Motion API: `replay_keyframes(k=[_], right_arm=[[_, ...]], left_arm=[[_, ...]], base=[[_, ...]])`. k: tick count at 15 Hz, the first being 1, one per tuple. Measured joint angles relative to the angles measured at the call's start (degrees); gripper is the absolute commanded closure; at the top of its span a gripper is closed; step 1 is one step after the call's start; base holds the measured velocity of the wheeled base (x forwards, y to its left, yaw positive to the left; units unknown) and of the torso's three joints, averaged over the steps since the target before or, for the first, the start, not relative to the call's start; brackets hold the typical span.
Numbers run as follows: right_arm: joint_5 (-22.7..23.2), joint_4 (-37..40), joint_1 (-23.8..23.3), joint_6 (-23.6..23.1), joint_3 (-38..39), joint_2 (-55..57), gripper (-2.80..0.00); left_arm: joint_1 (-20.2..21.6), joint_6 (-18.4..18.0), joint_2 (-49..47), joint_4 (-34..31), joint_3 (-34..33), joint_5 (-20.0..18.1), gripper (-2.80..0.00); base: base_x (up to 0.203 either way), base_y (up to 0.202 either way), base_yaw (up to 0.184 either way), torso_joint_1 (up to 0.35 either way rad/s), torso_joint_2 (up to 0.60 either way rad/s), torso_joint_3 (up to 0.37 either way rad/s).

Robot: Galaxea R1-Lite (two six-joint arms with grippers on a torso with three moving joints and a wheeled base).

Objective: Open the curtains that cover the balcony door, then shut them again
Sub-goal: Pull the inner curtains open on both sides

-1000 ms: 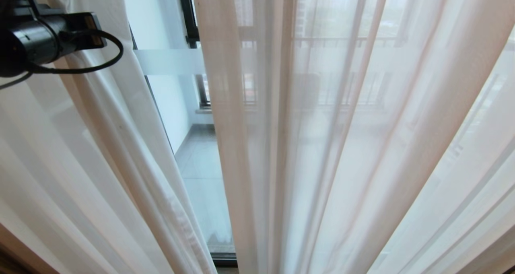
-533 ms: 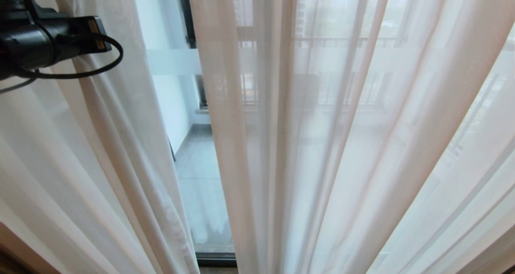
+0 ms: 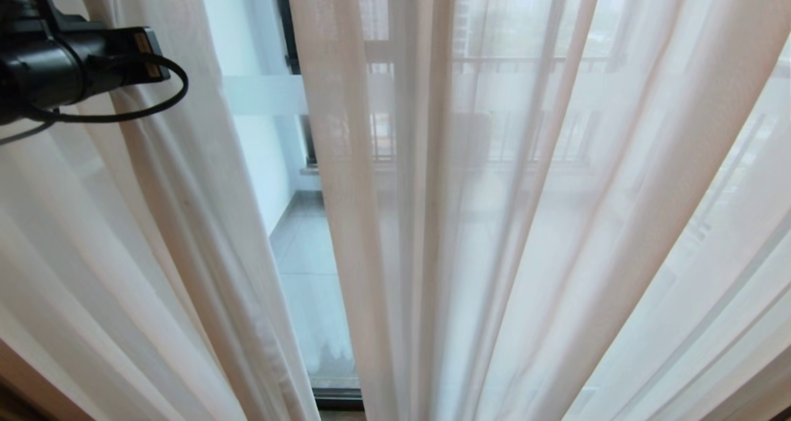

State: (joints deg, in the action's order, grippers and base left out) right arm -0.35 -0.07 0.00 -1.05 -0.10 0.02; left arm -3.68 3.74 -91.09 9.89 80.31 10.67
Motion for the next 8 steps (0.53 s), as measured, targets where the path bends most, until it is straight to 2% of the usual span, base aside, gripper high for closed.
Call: replay_keyframes(k=[5,8], right_arm=[[0.0,0.0,0.0,0.0,0.0,0.0,0.0],[0.0,0.02,-0.02,0.0,0.0,0.0,0.0]], left_arm=[[1.1,-0.02,-0.12,0.15,-0.3,-0.01,0.0],[1.01,-0.02,-0.17,0.0,-0.49,0.0,0.0]], base=[[0.0,0.0,0.0,0.0,0.0,0.0],[0.004,0.106,-0.005,0.004,0.0,0.0]])
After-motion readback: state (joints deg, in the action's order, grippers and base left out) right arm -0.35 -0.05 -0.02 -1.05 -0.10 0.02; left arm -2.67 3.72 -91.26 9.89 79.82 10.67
